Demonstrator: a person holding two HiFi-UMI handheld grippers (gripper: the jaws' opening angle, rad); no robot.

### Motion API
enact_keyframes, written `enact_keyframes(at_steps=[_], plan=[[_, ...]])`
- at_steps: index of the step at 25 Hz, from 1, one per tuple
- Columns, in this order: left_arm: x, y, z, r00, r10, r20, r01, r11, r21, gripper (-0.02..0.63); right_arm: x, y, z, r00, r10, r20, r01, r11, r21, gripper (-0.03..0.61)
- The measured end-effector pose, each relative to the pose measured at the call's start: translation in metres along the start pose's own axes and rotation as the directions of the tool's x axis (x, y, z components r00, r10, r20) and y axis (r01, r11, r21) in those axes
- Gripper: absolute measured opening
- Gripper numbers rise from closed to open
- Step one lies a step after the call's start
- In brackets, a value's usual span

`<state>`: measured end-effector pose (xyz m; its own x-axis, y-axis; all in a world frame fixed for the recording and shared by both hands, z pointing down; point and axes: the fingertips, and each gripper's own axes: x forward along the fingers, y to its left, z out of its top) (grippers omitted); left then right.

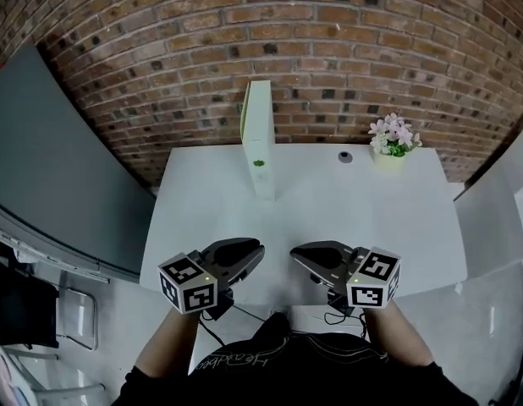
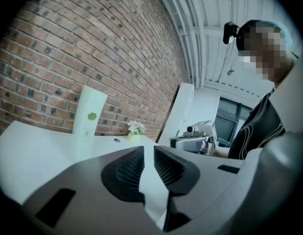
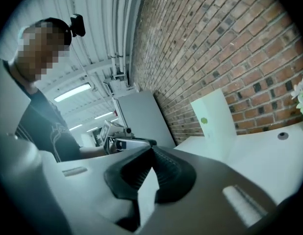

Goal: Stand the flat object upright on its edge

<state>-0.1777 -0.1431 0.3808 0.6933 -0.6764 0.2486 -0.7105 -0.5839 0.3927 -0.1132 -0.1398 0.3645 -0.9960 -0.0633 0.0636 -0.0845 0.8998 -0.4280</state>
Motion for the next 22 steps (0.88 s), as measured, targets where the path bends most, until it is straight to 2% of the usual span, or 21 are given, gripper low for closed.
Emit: enact_keyframes(at_steps=[2,5,7,10,12,18,22], plan=[[-0.007,-0.025,0.001,0.999,-0.002,0.040,0.003,0.999,-0.035,0.007,-0.016,0.021,0.004,0.999,0.022,0.037,-0.023,0.999,0.032,0.005],[-0.017,-0.075,0.009,0.993,-0.079,0.086,0.086,0.993,-0.078,0.003,-0.037,0.051,0.011,0.994,0.051,0.097,-0.057,0.996,0.067,0.005],[-0.023,-0.109,0.016,0.989,-0.107,0.103,0.112,0.993,-0.043,0.003,-0.050,0.070,0.012,0.992,0.053,0.113,-0.060,0.997,0.054,0.005],[-0.030,-0.141,0.010,0.995,-0.053,0.085,0.048,0.997,0.062,0.003,-0.068,0.095,0.005,0.993,0.040,0.109,-0.038,0.999,-0.020,0.005],[-0.032,-0.154,0.000,0.997,-0.023,0.079,0.014,0.995,0.104,0.003,-0.080,0.105,0.001,0.993,0.007,0.115,0.004,0.996,-0.091,0.005],[-0.033,-0.191,-0.019,0.993,-0.033,0.114,0.021,0.994,0.104,0.003,-0.110,0.132,-0.006,0.989,-0.015,0.146,0.031,0.994,-0.106,0.003],[-0.033,-0.214,-0.017,0.990,-0.053,0.134,0.032,0.988,0.149,0.003,-0.126,0.147,-0.003,0.985,-0.011,0.171,0.029,0.994,-0.105,0.003]])
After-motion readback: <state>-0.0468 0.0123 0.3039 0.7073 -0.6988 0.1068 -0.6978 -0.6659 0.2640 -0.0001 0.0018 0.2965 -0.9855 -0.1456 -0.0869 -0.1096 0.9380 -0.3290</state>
